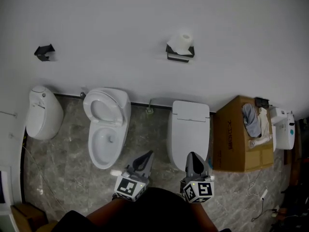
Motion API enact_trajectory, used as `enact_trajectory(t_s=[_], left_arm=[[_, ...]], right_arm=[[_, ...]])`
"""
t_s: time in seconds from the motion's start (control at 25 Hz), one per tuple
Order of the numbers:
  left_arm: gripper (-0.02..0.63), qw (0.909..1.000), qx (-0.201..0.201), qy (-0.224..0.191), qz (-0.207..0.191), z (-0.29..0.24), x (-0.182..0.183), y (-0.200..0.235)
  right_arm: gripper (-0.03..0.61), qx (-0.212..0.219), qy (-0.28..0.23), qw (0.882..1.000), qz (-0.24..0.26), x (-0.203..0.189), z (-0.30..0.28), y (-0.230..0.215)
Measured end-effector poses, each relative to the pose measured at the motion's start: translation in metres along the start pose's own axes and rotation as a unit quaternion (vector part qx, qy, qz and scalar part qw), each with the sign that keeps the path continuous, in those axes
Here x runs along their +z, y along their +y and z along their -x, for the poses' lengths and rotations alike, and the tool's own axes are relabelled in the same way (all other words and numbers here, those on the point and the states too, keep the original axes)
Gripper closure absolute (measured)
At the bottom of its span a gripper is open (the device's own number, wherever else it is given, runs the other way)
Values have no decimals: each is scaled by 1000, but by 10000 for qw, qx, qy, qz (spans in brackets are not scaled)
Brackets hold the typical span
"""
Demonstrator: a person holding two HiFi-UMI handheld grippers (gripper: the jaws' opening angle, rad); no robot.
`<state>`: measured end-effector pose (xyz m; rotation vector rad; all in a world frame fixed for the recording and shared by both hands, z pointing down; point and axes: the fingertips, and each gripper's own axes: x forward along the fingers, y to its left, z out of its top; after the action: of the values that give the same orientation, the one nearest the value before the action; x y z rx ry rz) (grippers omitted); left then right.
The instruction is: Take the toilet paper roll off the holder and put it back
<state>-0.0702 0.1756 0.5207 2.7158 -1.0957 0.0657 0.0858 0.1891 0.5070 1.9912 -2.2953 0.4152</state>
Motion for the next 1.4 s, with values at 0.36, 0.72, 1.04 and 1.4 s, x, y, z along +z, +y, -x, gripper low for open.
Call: enact_trajectory(t_s=[0.36,0.72,1.04,1.4], left_arm=[[598,9996,265,-68,-73,-58,34,84],[598,9987,483,-182,44,-117,47,129],[598,9954,908,28,292,-203,59,180],[598,9979,647,-38,29,-285,97,209]], right_arm=[[580,72,149,9997,-167,1,-84,-11],[580,234,40,9994,-239,16,-170,-41],[580,239,-50,9993,-293,53,-269,-108],[578,601,25,9958,692,111,-361,-121]])
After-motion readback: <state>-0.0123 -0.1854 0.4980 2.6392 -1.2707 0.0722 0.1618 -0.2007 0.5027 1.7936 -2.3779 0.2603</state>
